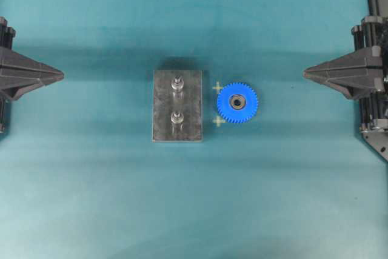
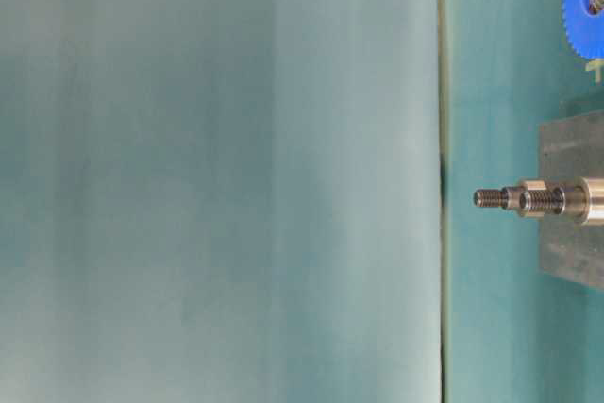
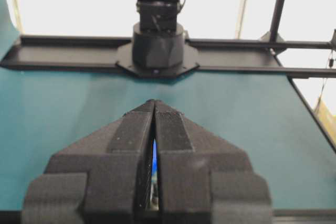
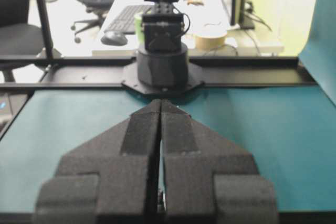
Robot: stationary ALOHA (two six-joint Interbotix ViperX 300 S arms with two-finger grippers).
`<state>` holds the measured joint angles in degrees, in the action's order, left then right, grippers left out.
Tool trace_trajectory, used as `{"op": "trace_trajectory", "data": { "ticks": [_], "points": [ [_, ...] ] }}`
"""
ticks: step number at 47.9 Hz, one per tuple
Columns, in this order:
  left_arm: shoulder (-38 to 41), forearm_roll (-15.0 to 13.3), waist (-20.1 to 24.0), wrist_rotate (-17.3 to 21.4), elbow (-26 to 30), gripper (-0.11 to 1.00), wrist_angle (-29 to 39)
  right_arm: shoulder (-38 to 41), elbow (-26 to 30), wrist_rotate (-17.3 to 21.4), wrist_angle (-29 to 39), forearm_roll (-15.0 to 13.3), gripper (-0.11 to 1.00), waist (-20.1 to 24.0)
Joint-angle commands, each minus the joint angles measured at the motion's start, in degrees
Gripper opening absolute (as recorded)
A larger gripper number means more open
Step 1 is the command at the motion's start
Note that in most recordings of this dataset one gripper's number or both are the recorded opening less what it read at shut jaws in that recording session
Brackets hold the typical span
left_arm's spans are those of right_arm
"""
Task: Fit the large gear onto the shaft.
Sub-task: 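Move the right gripper over the blue gear, opening its fingers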
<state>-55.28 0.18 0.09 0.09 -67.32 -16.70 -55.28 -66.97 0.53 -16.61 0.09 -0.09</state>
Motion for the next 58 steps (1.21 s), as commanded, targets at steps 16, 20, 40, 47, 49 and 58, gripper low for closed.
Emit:
{"op": "trace_trajectory", "data": {
  "ticks": [16,20,40,47,49,58],
  "points": [
    [8.35,0.53,-1.67,-3.08,5.62,0.00,13.54,3.78,3.69,3.43,25.58,7.91,0.01,-7.47],
    [10.46,0.62,-1.76,-3.08,6.42,0.00,16.26,6.42,6.24,3.69,30.85,7.91,0.01,-8.88],
    [18.11,0.62,-1.58,-3.08,8.79,0.00,22.94,29.71,19.16,3.52,47.02,7.73,0.01,-9.93],
    [20.21,0.62,-1.67,-3.08,9.49,0.00,23.20,35.77,22.06,3.08,48.60,7.56,0.01,-10.11],
    [20.83,0.62,-1.67,-3.08,9.76,0.00,23.29,37.18,23.12,2.90,49.31,7.47,0.01,-10.11],
    [22.15,0.62,-1.58,-3.08,10.99,0.00,24.08,43.42,27.33,-1.14,55.28,6.33,0.05,-10.11]
  ]
}}
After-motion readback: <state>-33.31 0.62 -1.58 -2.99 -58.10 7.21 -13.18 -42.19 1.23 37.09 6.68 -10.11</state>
